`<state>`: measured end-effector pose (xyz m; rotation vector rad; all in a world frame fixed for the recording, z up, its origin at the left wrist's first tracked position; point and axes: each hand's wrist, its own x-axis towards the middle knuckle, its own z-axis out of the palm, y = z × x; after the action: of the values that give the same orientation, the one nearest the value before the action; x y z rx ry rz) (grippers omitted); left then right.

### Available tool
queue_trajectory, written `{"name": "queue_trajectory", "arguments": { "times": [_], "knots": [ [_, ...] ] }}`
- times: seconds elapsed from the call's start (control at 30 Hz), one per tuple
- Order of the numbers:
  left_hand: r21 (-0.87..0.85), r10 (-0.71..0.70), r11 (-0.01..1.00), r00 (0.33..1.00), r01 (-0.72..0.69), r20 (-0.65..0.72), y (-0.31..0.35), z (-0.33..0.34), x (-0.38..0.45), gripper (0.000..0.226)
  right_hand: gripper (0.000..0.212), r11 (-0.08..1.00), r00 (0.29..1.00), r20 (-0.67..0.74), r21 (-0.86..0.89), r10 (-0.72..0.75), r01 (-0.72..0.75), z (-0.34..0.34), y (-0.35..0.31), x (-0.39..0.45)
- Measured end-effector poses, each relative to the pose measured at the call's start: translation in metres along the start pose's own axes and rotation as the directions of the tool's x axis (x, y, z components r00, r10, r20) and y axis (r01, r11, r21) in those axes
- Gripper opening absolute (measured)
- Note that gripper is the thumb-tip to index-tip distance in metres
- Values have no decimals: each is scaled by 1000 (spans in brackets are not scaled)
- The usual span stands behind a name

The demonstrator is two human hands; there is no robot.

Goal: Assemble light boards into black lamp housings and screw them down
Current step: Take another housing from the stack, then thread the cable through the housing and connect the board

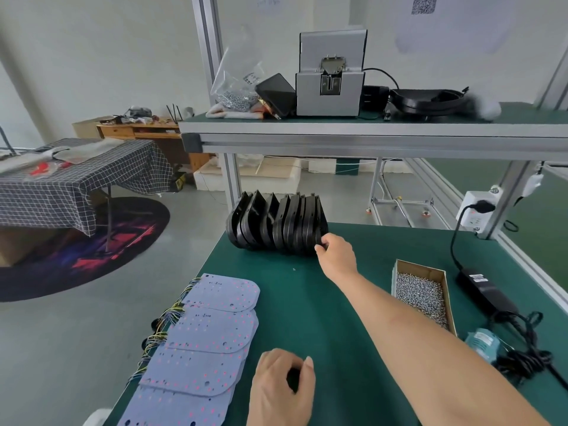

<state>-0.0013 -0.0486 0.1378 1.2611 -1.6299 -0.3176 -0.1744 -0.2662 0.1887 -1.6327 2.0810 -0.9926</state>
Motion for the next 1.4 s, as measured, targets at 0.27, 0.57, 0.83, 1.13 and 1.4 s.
{"name": "queue_trajectory", "arguments": {
  "times": [0.27, 0.57, 0.83, 1.13, 1.4],
  "knots": [
    [-9, 3, 1000, 1000, -3, 12, 2, -2, 1, 24, 10, 997, 996, -65, -38, -65, 63, -19, 19, -11],
    [-30, -90, 995, 993, 93, 73, 4, -4, -2, 35, 18, 936, 976, -8, -288, -217, 205, -62, 21, -81],
    [-54, -187, 979, 972, 197, 144, 11, -10, -3, 49, 3, 701, 838, 215, -466, -502, 540, -77, 11, -234],
    [-16, -157, 987, 980, 160, 125, 11, -10, -5, 51, 36, 589, 814, 262, -582, -517, 561, -85, 10, -296],
    [29, -116, 993, 988, 113, 106, 8, -9, -6, 45, 15, 810, 855, 198, -273, -480, 519, -89, -20, -264]
  ]
}}
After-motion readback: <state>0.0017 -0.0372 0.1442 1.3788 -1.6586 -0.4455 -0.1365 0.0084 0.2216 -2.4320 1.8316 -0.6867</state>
